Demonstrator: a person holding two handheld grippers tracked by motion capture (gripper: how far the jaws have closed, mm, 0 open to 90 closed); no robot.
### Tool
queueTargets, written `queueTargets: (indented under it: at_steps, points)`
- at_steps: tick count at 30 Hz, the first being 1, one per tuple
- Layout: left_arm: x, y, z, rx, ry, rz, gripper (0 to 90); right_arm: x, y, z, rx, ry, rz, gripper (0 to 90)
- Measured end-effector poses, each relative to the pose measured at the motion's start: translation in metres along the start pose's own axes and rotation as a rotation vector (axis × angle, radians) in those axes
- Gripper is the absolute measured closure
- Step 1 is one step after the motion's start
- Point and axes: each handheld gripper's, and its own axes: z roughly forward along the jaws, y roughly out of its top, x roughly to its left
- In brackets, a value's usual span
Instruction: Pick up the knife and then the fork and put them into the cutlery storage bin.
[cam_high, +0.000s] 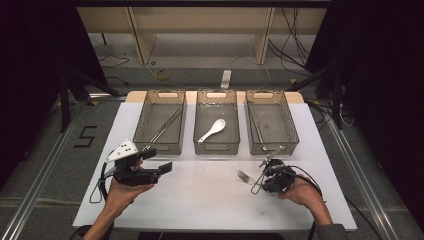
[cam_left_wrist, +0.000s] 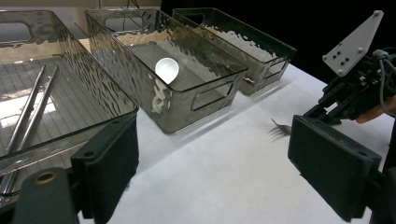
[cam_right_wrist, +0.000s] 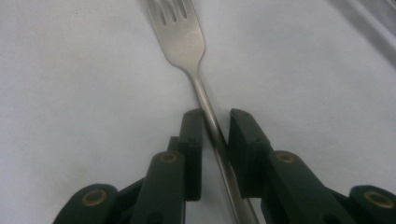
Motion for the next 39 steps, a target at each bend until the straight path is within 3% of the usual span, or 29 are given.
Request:
queueTargets:
  at_steps: [31, 39]
  points:
    - [0.0014, 0.0006, -0.0012, -0.005, -0.011, -0.014, 15.7, 0.0019, 0.0032, 0.0003, 0.024, 0.022, -0.039, 85.1]
    - [0.0016, 0.0005, -0.0003, -0.005, -0.011, -0.015, 15.7, -0.0045, -0.0001, -0.0083, -0.025, 0.032, -0.038, 85.3]
